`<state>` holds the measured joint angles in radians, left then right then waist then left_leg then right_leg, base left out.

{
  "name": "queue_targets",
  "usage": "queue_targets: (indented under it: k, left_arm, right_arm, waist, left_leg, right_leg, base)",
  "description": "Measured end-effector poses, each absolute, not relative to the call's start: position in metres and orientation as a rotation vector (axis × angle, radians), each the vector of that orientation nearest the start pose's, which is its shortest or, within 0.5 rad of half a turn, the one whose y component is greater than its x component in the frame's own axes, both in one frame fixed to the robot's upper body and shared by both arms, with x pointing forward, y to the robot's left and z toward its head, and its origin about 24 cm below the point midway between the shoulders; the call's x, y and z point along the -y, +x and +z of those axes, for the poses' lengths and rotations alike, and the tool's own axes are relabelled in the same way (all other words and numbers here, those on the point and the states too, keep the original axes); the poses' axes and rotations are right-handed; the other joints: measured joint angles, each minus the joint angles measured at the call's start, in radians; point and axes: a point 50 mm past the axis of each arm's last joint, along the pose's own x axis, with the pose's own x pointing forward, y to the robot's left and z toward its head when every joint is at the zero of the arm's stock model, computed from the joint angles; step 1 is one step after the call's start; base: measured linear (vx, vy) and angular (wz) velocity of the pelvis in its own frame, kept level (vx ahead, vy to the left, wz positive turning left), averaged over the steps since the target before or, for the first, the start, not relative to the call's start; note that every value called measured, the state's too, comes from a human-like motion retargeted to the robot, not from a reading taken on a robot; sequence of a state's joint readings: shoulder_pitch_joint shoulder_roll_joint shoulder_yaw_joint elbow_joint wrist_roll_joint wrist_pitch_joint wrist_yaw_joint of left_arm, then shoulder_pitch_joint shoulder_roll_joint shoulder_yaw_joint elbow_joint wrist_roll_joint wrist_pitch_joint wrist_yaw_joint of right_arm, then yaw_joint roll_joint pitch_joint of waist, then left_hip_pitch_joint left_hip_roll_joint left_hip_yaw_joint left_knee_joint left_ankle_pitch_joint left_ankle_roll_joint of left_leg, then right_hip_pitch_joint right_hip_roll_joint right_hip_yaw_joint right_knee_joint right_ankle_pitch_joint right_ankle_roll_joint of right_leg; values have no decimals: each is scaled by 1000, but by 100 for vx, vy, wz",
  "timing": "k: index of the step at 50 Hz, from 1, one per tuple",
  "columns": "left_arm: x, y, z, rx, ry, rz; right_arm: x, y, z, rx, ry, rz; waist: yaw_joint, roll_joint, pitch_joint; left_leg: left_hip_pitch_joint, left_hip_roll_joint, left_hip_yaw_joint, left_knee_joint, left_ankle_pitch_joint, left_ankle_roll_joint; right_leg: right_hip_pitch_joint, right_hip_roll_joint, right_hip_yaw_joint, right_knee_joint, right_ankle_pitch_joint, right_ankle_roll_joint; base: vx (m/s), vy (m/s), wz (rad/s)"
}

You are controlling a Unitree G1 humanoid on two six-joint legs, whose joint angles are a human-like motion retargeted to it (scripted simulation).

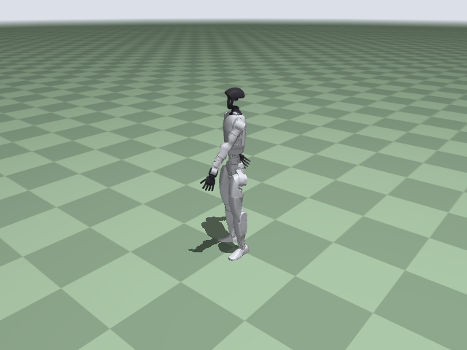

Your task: In place motions

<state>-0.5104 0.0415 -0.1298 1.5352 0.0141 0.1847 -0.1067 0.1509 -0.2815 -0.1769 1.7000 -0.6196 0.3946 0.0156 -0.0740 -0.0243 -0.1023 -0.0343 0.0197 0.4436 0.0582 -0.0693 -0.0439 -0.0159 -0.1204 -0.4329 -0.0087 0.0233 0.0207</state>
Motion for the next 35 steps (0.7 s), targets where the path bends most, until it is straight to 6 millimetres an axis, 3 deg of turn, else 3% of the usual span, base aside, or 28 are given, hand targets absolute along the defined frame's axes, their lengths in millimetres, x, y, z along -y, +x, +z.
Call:
queue_targets:
  k: [2, 5, 7, 10, 13, 17, 20, 24, 27, 29, 32, 35]
  left_arm:
    - [-133, 250, -106, -1064, 225, -248]
    - [-128, 296, -70, -858, 316, -281]
    - [-129, 314, -52, -757, 428, -269]
    - [-125, 309, -57, -733, 511, -244]
    - [-128, 277, -86, -843, 502, -244]
    - [-148, 180, -146, -1180, 424, -251]
    - [-177, 57, -174, -1622, 338, -210]
    - [-200, -91, -159, -2117, 164, -94]
    - [-202, -184, -124, -2368, -10, 3]
    - [-200, -221, -104, -2437, -81, 54]
    - [-191, -260, -79, -2515, -158, 149]
    - [-184, -271, -70, -2545, -200, 257]
  right_arm:
    - [282, -142, -122, -2262, -440, -95]
    - [296, -170, -106, -2232, -349, -322]
    - [301, -193, -92, -2237, -310, -512]
    - [298, -215, -77, -2302, -316, -711]
    - [288, -208, -84, -2329, -390, -693]
    - [265, -151, -123, -2258, -475, -290]
    - [235, -74, -156, -2083, -518, 129]
    - [179, 55, -175, -1666, -554, 535]
    - [120, 152, -155, -1269, -582, 762]
    - [87, 195, -131, -1050, -596, 859]
    - [43, 246, -85, -716, -612, 955]
    - [19, 267, -53, -484, -614, 1002]
  waist:
    - [-12, 2, 8]
    - [-22, 4, 20]
    - [-12, 2, 29]
    - [19, 4, 25]
    - [37, 8, 19]
    - [54, 16, -1]
    - [80, 25, -21]
    - [98, 31, 0]
    - [92, 32, 12]
    - [85, 34, 13]
    - [77, 39, 16]
    - [63, 33, 16]
  left_leg:
    - [-6, 2, 5, 5, -2, -2]
    - [-10, 4, 9, 11, -5, -6]
    - [-7, 2, 5, 14, -7, -7]
    - [-3, -1, 2, 13, -8, -7]
    - [2, -3, -3, 8, -8, -5]
    - [8, -3, -22, -3, -6, -3]
    - [22, 4, -7, -14, -9, -6]
    - [55, 14, 24, -25, -13, -13]
    - [69, 21, 34, -29, -14, -18]
    - [70, 26, 36, -30, -14, -20]
    - [70, 32, 36, -32, -12, -23]
    - [66, 34, 30, -31, -9, -23]
  right_leg:
    - [-6, -2, 6, -1, 3, 3]
    - [-8, -5, 11, -7, 7, 6]
    - [-2, -6, 13, -10, 7, 4]
    - [4, -6, 10, -8, 1, -1]
    - [13, -2, -5, -7, -8, -3]
    - [22, 7, -28, -10, -16, -5]
    - [14, 17, -15, -5, -17, -7]
    - [11, 30, 17, 4, -14, -13]
    - [10, 39, 26, 7, -12, -16]
    - [7, 42, 27, 9, -12, -15]
    - [4, 47, 28, 11, -12, -13]
    - [4, 47, 25, 11, -13, -13]
  base:
    - [-8, 0, -13]
    - [-6, -1, -7]
    - [0, 0, 0]
    - [5, 1, 5]
    - [6, 2, 21]
    - [8, 2, 22]
    - [9, 0, -24]
    - [3, -4, -39]
    - [1, -6, -15]
    - [0, 0, 0]
    - [0, 0, 0]
    - [0, -2, 5]
